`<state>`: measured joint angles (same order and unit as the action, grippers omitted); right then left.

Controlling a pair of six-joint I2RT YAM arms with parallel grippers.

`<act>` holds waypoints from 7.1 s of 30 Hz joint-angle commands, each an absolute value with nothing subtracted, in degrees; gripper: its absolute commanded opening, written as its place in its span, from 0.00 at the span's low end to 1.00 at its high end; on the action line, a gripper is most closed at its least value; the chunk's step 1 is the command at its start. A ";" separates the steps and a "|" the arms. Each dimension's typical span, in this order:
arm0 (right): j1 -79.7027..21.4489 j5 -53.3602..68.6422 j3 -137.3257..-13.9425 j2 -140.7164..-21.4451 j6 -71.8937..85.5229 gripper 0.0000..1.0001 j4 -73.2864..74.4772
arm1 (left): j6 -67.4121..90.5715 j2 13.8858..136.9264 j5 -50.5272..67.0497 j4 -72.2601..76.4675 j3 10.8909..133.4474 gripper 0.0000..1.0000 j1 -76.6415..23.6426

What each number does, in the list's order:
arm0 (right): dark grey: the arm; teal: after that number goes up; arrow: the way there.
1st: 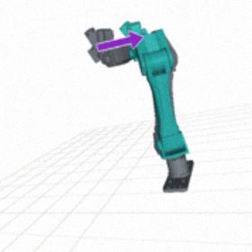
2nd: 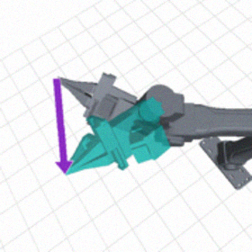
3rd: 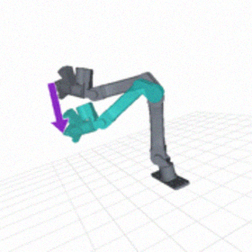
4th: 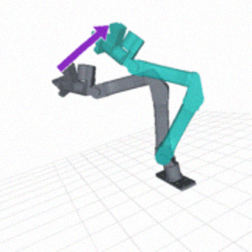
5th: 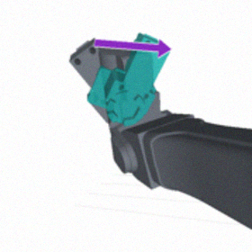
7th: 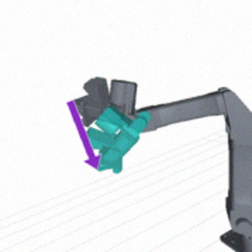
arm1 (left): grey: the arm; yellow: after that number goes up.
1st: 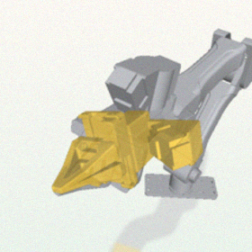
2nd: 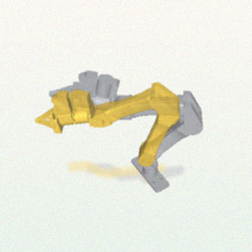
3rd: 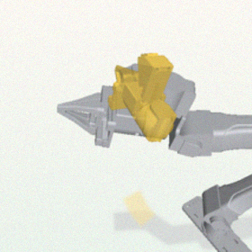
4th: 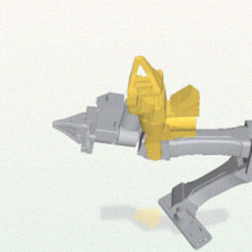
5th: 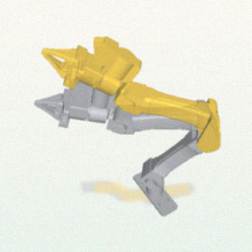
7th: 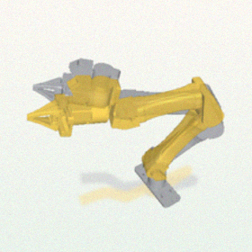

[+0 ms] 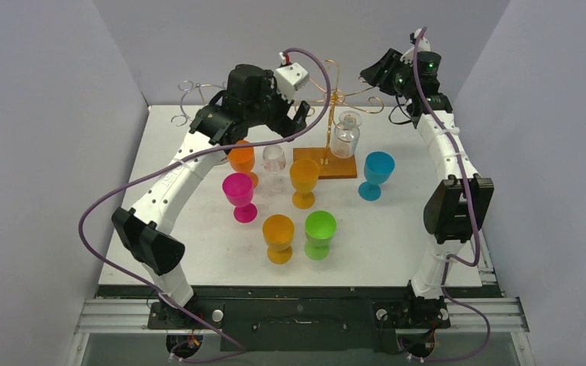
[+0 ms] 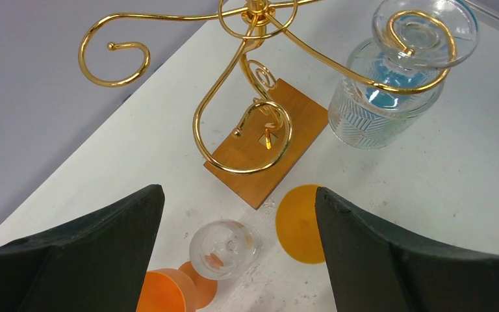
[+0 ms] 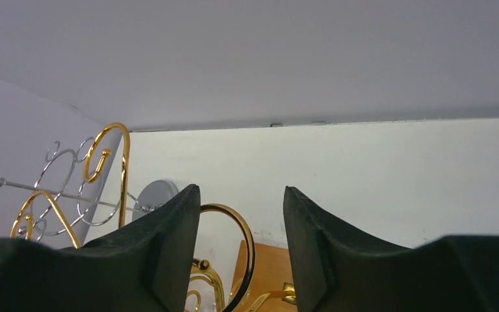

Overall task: Place the wine glass upside down on the wine glass rack
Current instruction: Adjust the wine rack at the center of the board.

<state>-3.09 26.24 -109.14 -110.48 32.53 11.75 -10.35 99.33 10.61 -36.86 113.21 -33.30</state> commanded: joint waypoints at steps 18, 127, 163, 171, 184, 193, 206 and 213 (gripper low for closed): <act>-2.06 28.21 -96.58 -101.63 36.06 0.05 -0.87 | -10.80 109.79 5.74 -39.32 129.56 0.70 -31.60; 1.41 26.20 -67.84 -78.72 43.72 0.00 -10.51 | -16.76 118.62 9.62 -40.81 140.52 0.39 -25.92; -5.01 12.14 -72.33 -77.21 43.33 0.01 -2.99 | -14.87 121.88 11.59 -41.52 145.32 0.49 -27.80; -5.01 12.21 -71.38 -75.32 43.69 0.06 -2.37 | -15.32 125.24 9.10 -39.80 147.74 0.48 -27.42; -7.33 11.76 -71.98 -72.51 43.45 0.08 1.82 | -12.57 126.95 6.83 -34.11 149.76 0.43 -25.75; -7.66 10.03 -71.65 -70.23 41.63 0.23 5.15 | -12.72 127.28 8.34 -34.57 149.28 0.45 -25.75; -6.60 7.00 -74.19 -64.94 35.15 0.69 14.67 | -14.57 115.42 4.34 -37.27 137.88 0.89 -25.59; -8.87 -3.75 -69.12 -58.05 31.05 0.69 25.63 | -16.26 109.79 -1.91 -43.20 138.57 0.96 -25.22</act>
<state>-7.70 5.04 -71.33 -62.92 34.48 19.33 -14.83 116.64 3.44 -40.29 137.19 -25.45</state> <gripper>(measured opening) 0.701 0.963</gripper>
